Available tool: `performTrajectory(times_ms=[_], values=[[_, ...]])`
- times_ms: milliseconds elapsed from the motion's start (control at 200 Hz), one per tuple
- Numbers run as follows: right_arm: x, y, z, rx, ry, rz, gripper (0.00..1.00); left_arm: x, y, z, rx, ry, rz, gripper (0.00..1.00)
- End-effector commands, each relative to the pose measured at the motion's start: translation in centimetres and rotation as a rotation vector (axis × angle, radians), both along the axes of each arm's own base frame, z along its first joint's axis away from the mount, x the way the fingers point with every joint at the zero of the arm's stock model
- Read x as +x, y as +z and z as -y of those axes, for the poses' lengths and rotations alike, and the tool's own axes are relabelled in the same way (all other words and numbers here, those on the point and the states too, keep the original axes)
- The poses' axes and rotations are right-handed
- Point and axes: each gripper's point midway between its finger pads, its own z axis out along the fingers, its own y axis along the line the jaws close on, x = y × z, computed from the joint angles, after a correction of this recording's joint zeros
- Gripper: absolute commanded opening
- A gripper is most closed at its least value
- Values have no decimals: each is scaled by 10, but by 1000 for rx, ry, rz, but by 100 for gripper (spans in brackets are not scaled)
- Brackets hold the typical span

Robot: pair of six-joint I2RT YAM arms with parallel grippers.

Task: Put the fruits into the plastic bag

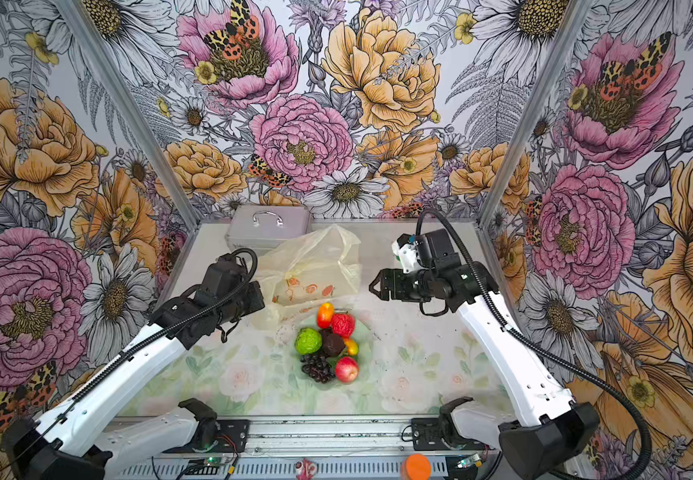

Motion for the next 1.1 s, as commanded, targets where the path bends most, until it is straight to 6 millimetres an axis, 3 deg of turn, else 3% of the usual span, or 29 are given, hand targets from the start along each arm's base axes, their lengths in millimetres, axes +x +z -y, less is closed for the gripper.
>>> performTrajectory(times_ms=[0, 345, 605, 1096], values=[[-16, -24, -4, -125, 90, -32, 81, 8, 15, 9, -23, -47, 40, 0], [-49, -71, -47, -305, 324, -96, 83, 6, 14, 7, -22, -51, 43, 0], [-72, -104, -67, -419, 423, -151, 84, 5, 15, 6, -27, -47, 46, 0], [-96, -132, -86, -474, 506, -194, 84, 0, 13, 4, -37, -39, 44, 0]])
